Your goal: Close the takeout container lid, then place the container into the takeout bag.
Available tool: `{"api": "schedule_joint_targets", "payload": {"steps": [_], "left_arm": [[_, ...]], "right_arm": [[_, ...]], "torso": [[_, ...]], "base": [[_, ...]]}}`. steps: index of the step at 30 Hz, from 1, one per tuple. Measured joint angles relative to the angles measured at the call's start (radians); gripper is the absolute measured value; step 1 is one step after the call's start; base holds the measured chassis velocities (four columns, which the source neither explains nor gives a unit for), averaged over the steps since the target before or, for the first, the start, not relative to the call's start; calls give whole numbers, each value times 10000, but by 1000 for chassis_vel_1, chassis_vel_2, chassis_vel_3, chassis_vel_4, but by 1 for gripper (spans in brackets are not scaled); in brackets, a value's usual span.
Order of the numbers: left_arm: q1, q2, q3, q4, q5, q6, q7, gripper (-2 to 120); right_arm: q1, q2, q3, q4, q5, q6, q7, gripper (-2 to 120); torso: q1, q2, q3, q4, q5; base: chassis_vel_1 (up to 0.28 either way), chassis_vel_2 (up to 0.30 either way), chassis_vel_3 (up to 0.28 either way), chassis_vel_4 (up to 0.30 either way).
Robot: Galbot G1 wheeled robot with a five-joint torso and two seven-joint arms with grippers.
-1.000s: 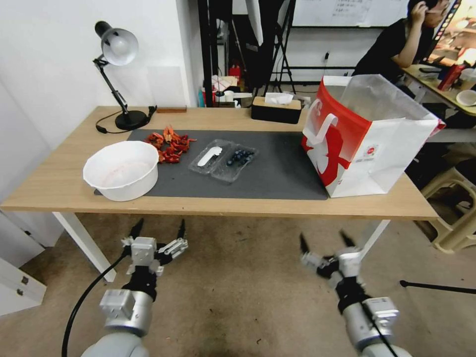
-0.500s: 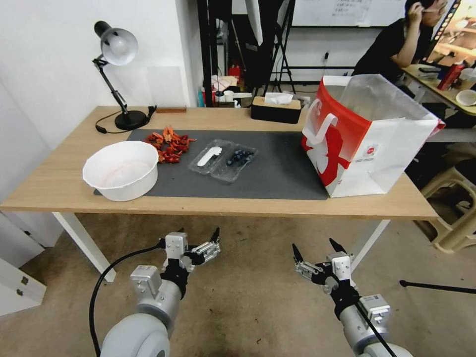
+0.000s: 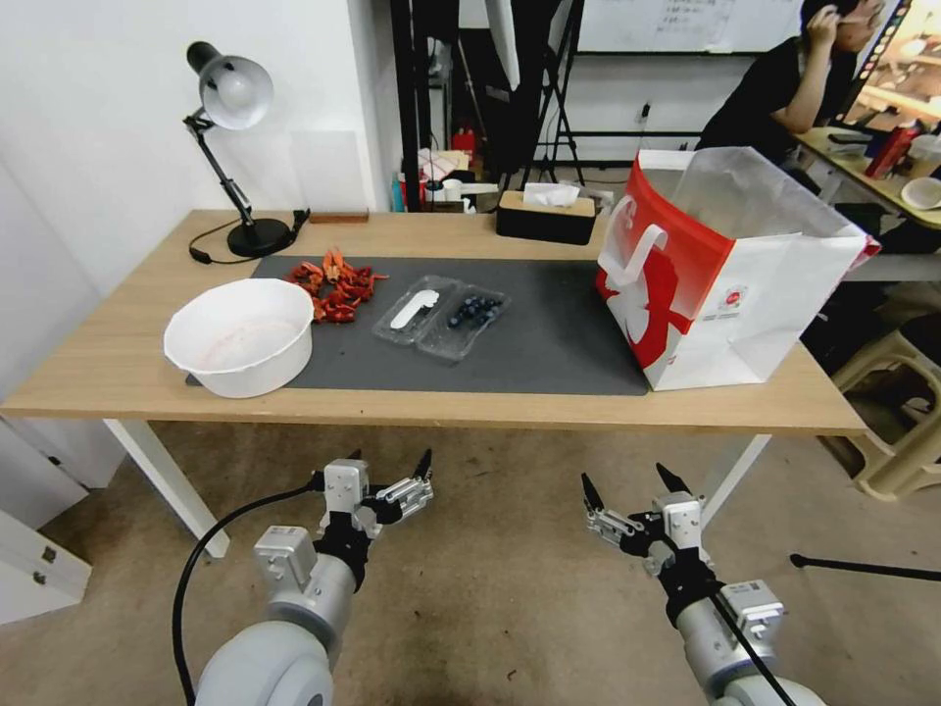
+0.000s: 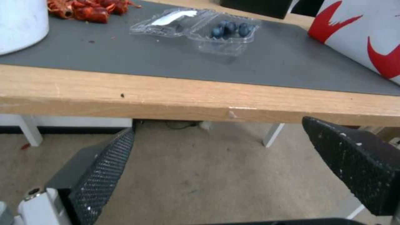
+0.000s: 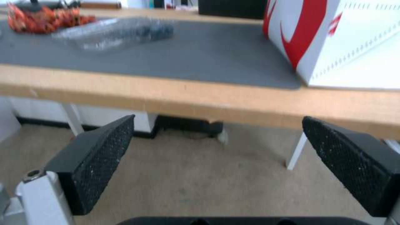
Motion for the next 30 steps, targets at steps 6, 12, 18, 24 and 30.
{"api": "schedule_joint_targets", "payload": {"steps": [6, 12, 18, 24, 30], "left_arm": [[-27, 71, -41, 47, -27, -32, 10, 100], [82, 28, -145, -4, 4, -191, -60, 100], [255, -109, -192, -30, 150, -390, -93, 100], [306, -218, -284, -60, 205, -460, -123, 100], [284, -198, -425, 65, 192, -569, -138, 100]], "right_arm": [[913, -423, -92, -37, 876, -340, 149, 100], [2556, -1417, -592, -567, 2576, -743, 470, 100], [3927, -2214, -1468, -1326, 4162, -1007, 1180, 100], [6001, -2607, -2886, -2496, 5176, -1451, 2265, 100], [8234, -2387, -4480, -3824, 5617, -2399, 4253, 100]], "torso": [[0, 1, 0, 5, 1], [0, -1, 1, 1, 1], [1, 0, 1, -2, 0], [1, -1, 2, 3, -1], [1, -1, 2, 0, -1]], "base": [[0, 0, 0, 0], [0, 0, 0, 0], [0, 0, 0, 0], [0, 0, 0, 0], [0, 0, 0, 0]]}}
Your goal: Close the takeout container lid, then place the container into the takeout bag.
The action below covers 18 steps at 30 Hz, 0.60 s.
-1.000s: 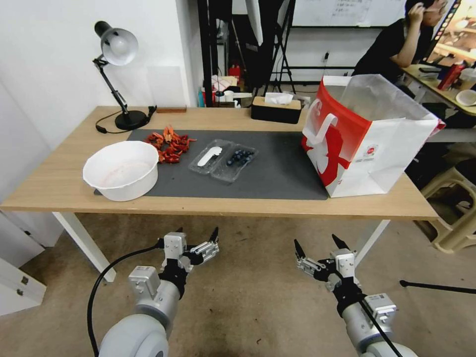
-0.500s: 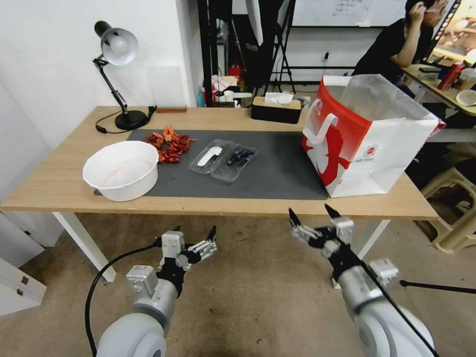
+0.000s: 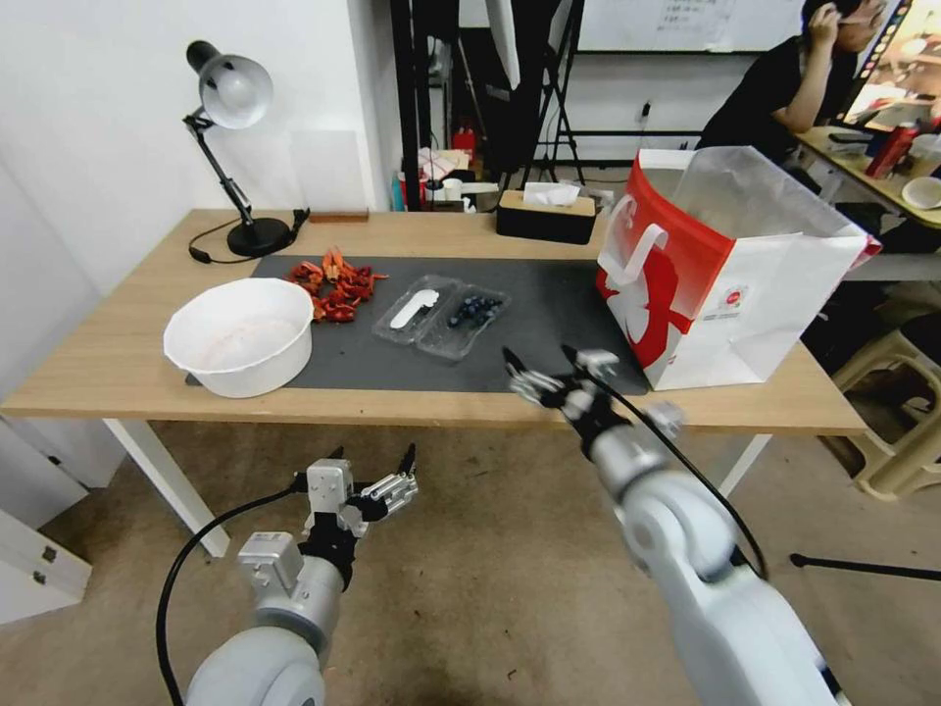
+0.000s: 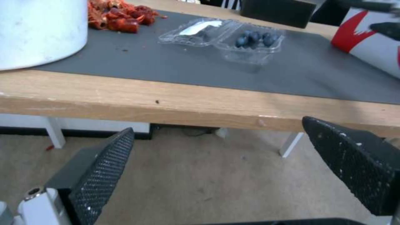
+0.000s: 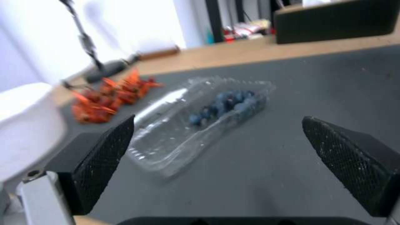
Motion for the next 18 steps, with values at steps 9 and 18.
{"api": "schedule_joint_targets", "payload": {"steps": [9, 18], "left_arm": [[-57, 5, -96, 216, -85, -133, -49, 100], [-22, -15, -100, 281, -85, -246, -74, 100]], "right_arm": [[2563, 963, -1545, -1485, 932, -2062, 3298, 100], [3593, 1467, -2300, -2467, 1814, -3130, 5490, 100]], "torso": [[1, 0, 0, 2, -1], [1, 0, -1, 1, 1]], "base": [[0, 0, 0, 0], [0, 0, 0, 0]]}}
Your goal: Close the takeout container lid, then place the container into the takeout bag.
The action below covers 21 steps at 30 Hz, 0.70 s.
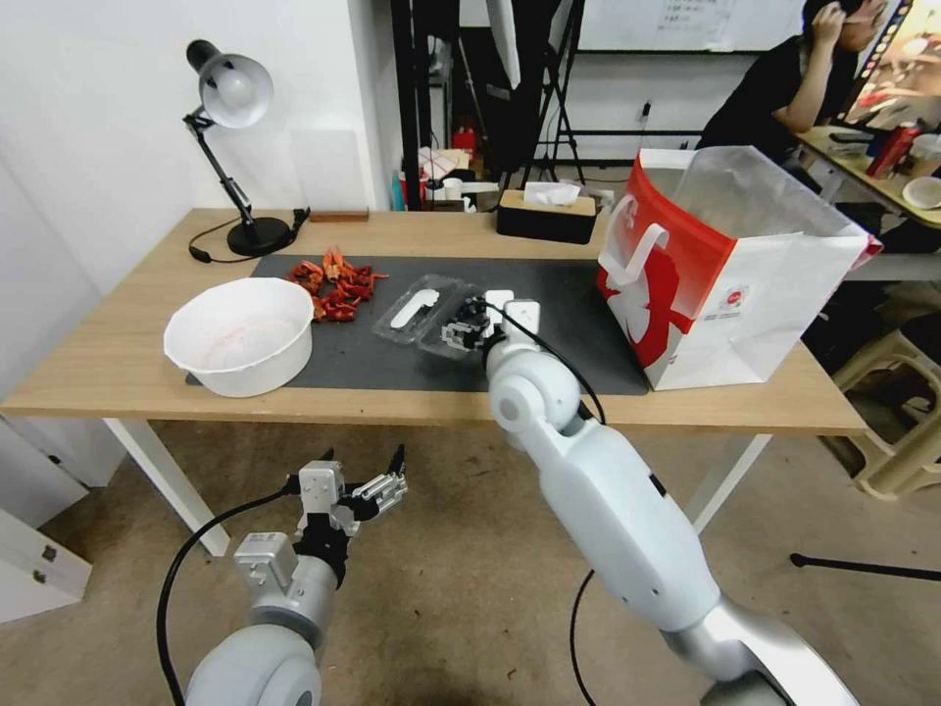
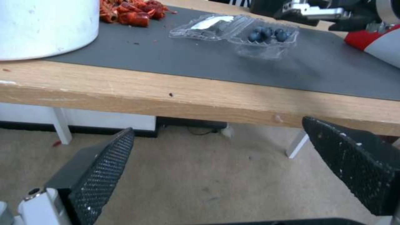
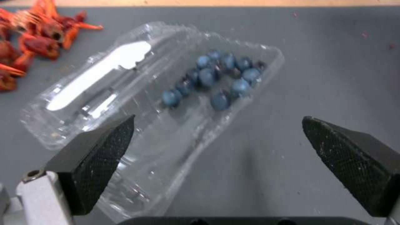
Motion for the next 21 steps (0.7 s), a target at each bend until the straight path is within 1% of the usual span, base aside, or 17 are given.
{"api": "schedule_joint_targets", "payload": {"steps": [6, 8, 21], "left_arm": [[24, 12, -8, 7, 0, -53, -6, 100], [27, 20, -9, 1, 0, -70, -13, 100], [44, 18, 1, -51, 6, -120, -41, 100]], "right_arm": [[52, 7, -110, -175, 88, -2, 286, 100], [154, 23, -172, -358, 266, -33, 402, 100], [287, -9, -248, -515, 1048, -18, 918, 100]], "torso": [[-1, 0, -1, -3, 0], [-2, 0, -1, -2, 1], [-2, 0, 0, -1, 0]], "base": [[0, 0, 0, 0], [0, 0, 0, 0], [0, 0, 0, 0]]}}
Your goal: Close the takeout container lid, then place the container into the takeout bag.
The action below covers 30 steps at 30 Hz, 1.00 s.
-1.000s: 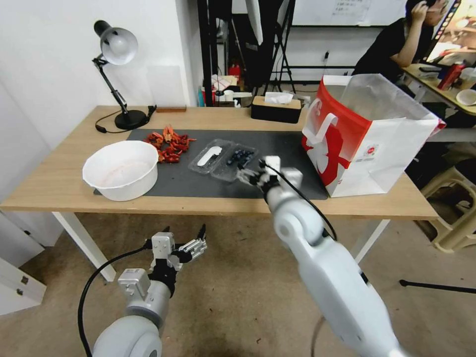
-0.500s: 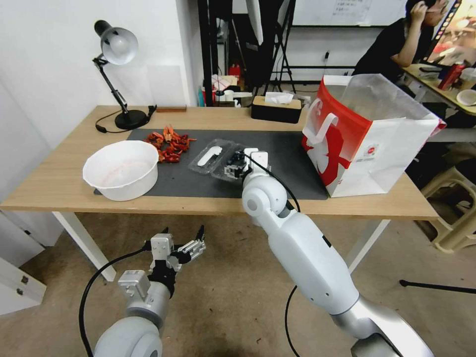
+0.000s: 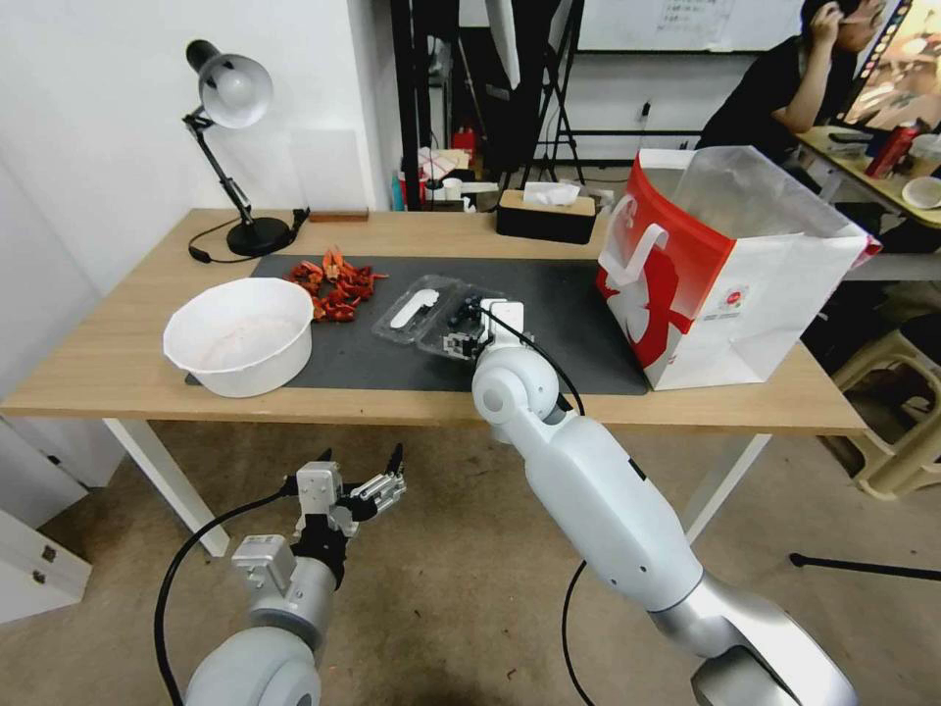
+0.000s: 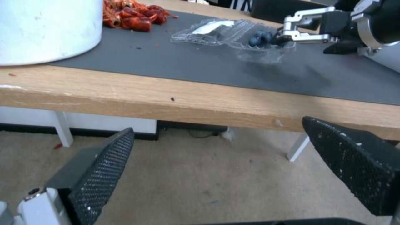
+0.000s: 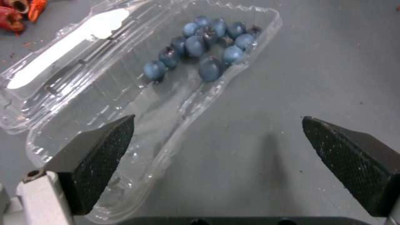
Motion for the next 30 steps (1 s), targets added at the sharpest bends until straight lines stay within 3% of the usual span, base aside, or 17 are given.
{"api": "schedule_joint_targets", "payload": {"steps": [18, 30], "left_arm": [[-65, 60, 0, 19, -4, -93, -80, 100], [-154, 77, 47, 89, -15, -154, -184, 100]], "right_arm": [[-118, -468, 127, 335, 944, 23, 523, 100], [-254, -1307, 372, 749, 1332, 25, 620, 100]], "torso": [[1, 2, 0, 0, 1], [0, 2, 0, 0, 2]], "base": [[0, 0, 0, 0], [0, 0, 0, 0]]}}
